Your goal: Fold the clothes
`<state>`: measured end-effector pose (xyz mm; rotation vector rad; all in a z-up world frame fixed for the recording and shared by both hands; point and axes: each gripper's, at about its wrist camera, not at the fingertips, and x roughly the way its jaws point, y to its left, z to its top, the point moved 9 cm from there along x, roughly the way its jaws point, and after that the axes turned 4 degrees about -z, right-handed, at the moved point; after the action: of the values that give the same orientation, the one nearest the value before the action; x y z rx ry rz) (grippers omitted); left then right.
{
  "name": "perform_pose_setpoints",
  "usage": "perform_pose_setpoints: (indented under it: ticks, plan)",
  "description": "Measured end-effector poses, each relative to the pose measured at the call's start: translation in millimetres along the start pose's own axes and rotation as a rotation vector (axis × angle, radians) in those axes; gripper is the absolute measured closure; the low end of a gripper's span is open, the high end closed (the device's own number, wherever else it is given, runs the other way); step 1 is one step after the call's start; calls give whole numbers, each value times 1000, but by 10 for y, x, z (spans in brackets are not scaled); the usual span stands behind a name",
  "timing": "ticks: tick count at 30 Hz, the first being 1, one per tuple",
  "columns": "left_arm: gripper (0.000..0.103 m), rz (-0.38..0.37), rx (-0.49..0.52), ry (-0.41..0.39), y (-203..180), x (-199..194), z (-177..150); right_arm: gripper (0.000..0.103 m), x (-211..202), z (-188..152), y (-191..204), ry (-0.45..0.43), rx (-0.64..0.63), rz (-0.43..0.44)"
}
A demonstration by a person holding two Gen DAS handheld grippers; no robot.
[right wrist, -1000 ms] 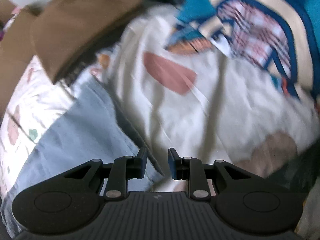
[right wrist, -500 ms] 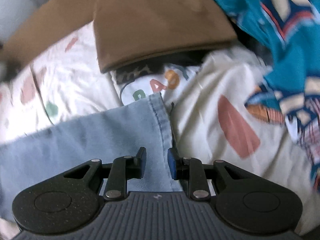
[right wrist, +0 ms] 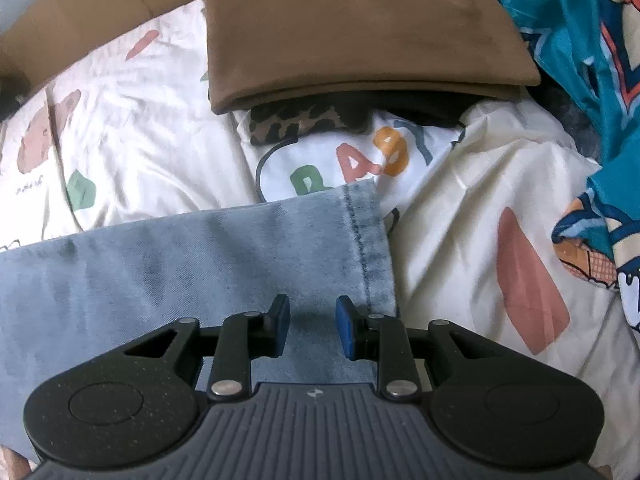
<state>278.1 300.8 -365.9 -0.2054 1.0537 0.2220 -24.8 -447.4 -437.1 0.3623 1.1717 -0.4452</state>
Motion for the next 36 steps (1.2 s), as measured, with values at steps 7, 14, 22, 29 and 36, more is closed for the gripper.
perform_pose_setpoints:
  ticks: [7, 14, 22, 29, 36]
  plan:
    - [75, -24, -67, 48, 40, 423, 56, 70, 82, 91, 30, -8, -28, -67]
    - [79, -26, -102, 61, 111, 704, 30, 70, 154, 109, 50, 4, -47, -94]
    - [101, 4, -56, -41, 53, 890, 249, 70, 187, 136, 66, -2, -68, -129]
    - [100, 30, -35, -56, -9, 1062, 442, 70, 205, 193, 70, -18, -75, -158]
    - [100, 88, 6, -31, -76, 1178, 502, 70, 291, 286, 73, -23, -65, -167]
